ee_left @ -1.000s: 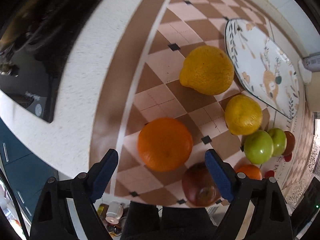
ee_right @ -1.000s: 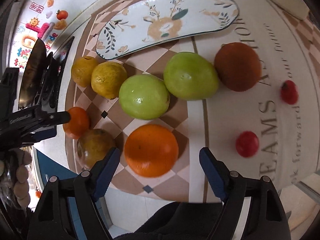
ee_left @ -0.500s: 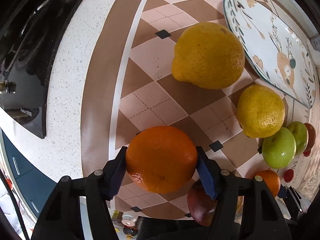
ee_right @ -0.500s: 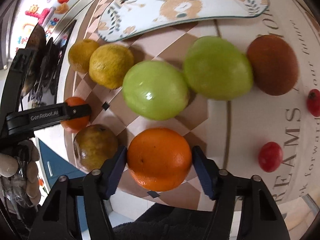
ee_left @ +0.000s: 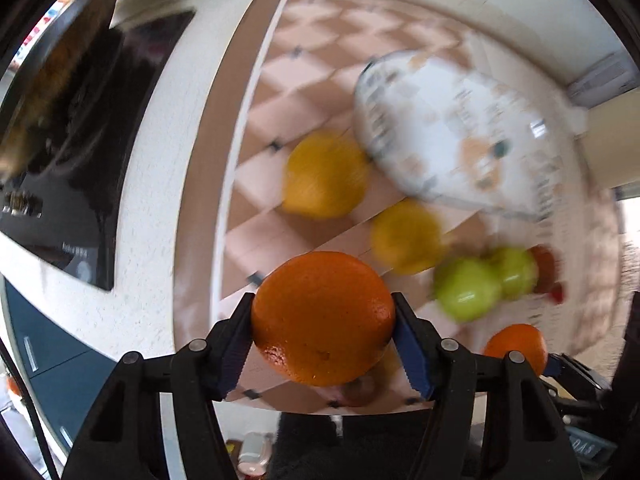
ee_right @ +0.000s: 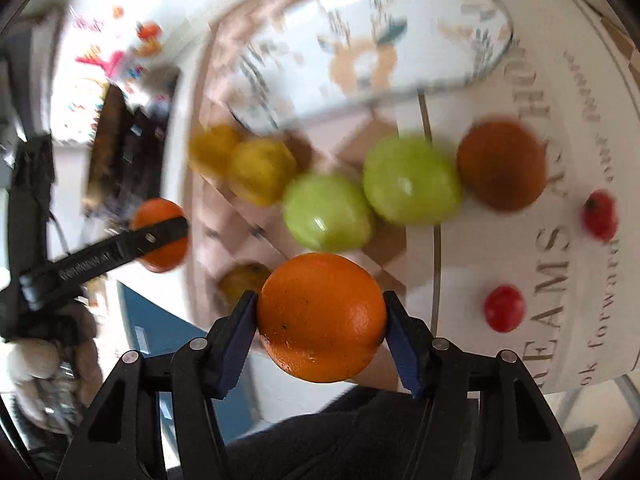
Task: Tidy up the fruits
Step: 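Carry the oranges onto the white plate and open both grippers, then lift both tools away from the plate toward the remaining fruit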
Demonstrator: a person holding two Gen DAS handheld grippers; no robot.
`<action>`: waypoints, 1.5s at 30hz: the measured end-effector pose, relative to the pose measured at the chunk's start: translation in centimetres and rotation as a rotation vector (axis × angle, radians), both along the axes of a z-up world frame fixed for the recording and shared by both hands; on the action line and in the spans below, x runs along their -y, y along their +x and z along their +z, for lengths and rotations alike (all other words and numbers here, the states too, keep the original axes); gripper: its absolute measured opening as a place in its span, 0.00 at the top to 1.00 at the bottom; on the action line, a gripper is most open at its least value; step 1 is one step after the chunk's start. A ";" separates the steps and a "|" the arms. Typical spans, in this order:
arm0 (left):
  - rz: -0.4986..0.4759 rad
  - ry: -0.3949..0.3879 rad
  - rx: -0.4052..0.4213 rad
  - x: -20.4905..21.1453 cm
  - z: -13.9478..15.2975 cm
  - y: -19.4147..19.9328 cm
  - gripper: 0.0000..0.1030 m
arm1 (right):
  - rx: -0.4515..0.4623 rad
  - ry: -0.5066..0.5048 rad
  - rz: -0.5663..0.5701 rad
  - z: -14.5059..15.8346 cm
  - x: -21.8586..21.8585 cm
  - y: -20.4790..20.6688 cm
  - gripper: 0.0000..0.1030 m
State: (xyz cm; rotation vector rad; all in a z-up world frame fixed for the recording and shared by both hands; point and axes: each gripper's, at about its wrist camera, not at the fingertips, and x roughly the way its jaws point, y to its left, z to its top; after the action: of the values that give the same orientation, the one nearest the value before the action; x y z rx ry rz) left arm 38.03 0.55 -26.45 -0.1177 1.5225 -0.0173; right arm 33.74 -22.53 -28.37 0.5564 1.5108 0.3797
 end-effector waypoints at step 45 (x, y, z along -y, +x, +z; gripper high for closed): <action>-0.017 -0.035 -0.120 6.4 -3.0 17.9 0.19 | 0.088 -0.348 0.037 -2.2 4.4 18.7 0.18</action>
State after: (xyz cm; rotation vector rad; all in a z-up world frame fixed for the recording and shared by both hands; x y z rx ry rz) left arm 55.89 -5.86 -29.41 -0.1355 1.6433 -0.0510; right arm 52.44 -26.90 -30.60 0.2342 1.4623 0.1602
